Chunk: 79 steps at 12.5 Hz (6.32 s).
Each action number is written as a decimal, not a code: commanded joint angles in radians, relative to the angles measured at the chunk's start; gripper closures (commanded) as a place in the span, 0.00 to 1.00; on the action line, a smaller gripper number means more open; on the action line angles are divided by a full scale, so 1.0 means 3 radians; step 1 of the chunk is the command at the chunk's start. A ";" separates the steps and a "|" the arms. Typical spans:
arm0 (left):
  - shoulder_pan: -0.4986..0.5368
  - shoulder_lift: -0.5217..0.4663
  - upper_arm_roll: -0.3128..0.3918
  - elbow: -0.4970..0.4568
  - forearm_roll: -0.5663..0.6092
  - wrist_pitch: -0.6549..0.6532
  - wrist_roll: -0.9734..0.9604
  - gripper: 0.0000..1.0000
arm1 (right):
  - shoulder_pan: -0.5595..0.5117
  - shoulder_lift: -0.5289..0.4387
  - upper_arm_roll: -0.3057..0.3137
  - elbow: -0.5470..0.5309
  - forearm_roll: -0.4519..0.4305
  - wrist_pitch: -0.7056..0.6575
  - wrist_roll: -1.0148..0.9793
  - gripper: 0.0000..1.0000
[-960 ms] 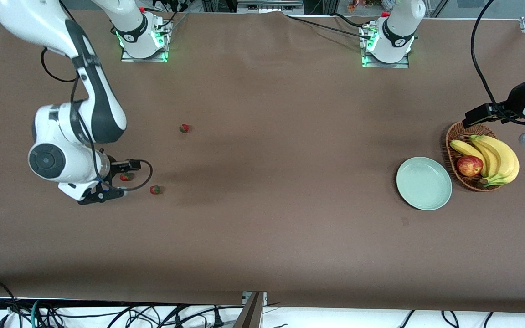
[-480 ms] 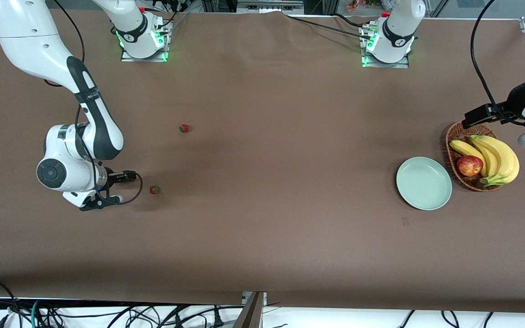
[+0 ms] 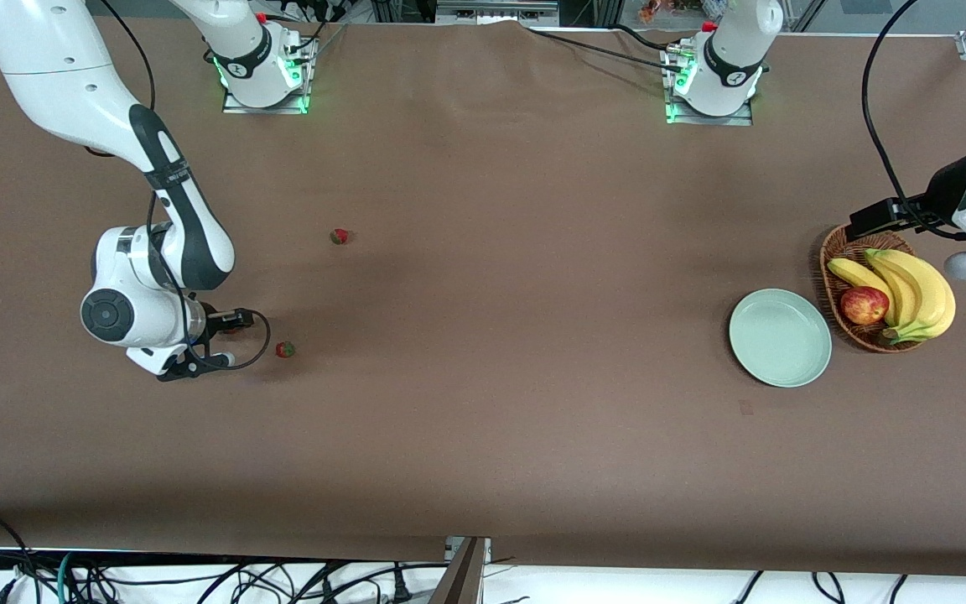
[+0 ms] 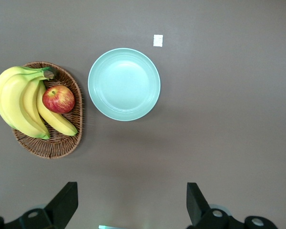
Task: Collect all strawberries into plate
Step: 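Close the right gripper on the strawberry and lift it, then carry the strawberry to mid-table with the right gripper and release it, then grasp the mid-table strawberry with the left gripper while the right grasps another, then drop the strawberry on the plate while the right gripper sets another mid-table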
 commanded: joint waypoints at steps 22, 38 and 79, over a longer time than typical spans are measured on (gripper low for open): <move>-0.0535 0.0768 0.0000 0.0068 -0.0197 0.0493 -0.0033 0.00 | 0.3019 0.1070 0.0166 0.1662 0.0721 0.1646 0.4253 0.65; -0.0959 0.1285 -0.0583 -0.1046 -0.0192 0.2558 -0.0803 0.00 | 0.2176 -0.0024 -0.0927 0.0891 0.0757 -0.0620 0.1039 0.05; -0.0111 0.1357 0.0194 -0.1123 0.0044 0.2610 0.1816 0.91 | 0.3116 0.1188 0.0033 0.1979 0.1646 0.2176 0.4681 0.19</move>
